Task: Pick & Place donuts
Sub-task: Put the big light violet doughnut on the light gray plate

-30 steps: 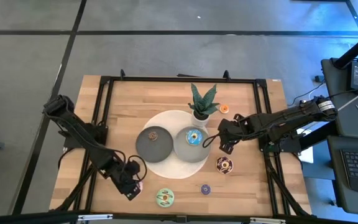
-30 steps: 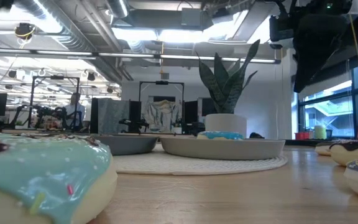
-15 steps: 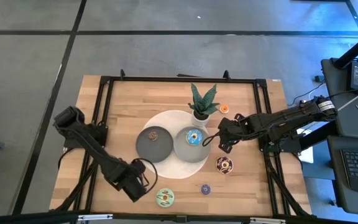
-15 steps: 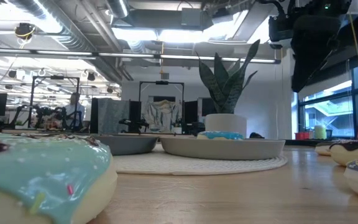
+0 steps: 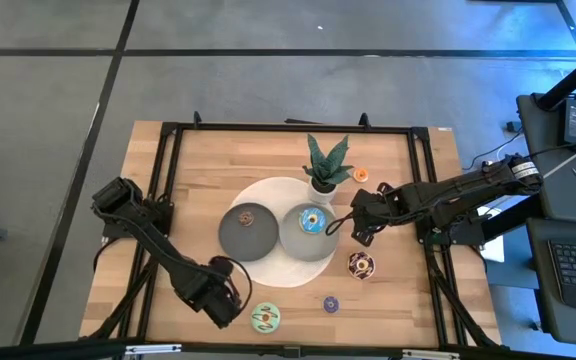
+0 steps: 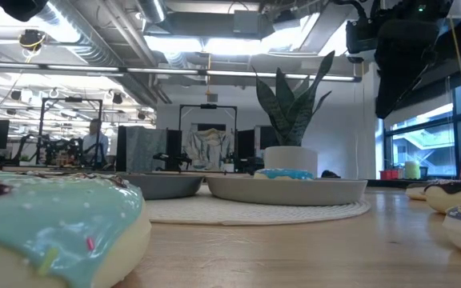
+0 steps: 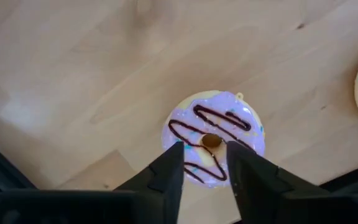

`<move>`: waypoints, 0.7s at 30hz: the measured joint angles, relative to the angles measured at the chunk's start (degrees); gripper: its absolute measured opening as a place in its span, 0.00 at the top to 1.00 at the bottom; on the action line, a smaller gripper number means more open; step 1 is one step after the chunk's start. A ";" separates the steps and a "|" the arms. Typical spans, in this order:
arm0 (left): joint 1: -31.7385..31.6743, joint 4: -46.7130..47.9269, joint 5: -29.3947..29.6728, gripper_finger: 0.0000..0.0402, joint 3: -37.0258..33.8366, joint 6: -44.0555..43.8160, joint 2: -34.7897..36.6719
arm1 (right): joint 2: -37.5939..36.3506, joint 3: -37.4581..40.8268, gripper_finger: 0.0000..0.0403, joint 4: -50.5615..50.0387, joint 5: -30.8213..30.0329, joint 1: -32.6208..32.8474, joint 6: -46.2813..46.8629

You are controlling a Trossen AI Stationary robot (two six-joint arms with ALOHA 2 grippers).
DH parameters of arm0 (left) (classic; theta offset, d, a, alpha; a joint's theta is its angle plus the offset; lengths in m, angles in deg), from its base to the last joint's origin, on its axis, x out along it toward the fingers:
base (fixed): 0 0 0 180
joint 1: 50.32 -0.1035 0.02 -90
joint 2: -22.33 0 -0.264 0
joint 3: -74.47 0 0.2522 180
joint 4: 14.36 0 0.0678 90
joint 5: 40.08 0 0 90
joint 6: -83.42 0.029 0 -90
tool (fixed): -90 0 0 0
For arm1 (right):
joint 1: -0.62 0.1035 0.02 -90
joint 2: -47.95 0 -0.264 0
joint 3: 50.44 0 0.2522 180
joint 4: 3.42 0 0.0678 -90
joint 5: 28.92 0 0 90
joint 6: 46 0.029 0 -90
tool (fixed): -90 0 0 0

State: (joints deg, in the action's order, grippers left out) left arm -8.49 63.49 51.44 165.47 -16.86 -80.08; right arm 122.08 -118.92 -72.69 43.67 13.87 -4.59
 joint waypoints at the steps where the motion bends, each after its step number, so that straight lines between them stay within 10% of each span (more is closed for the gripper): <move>1: 0.08 0.00 0.00 0.66 0.00 -0.53 0.00 | 0.00 0.00 0.51 0.01 -0.01 -0.02 -0.01; 10: 0.28 -2.22 -3.39 0.44 0.00 -2.56 0.02 | 0.00 0.00 0.51 0.00 -0.13 0.00 0.03; 21: 0.69 -3.41 -4.44 0.44 -2.67 -8.00 0.04 | 0.00 0.00 0.51 0.33 -0.23 -0.01 -0.41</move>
State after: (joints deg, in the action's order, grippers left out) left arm -7.81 60.08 47.00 162.80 -24.86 -80.04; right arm 122.08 -118.92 -72.35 43.45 13.86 -5.00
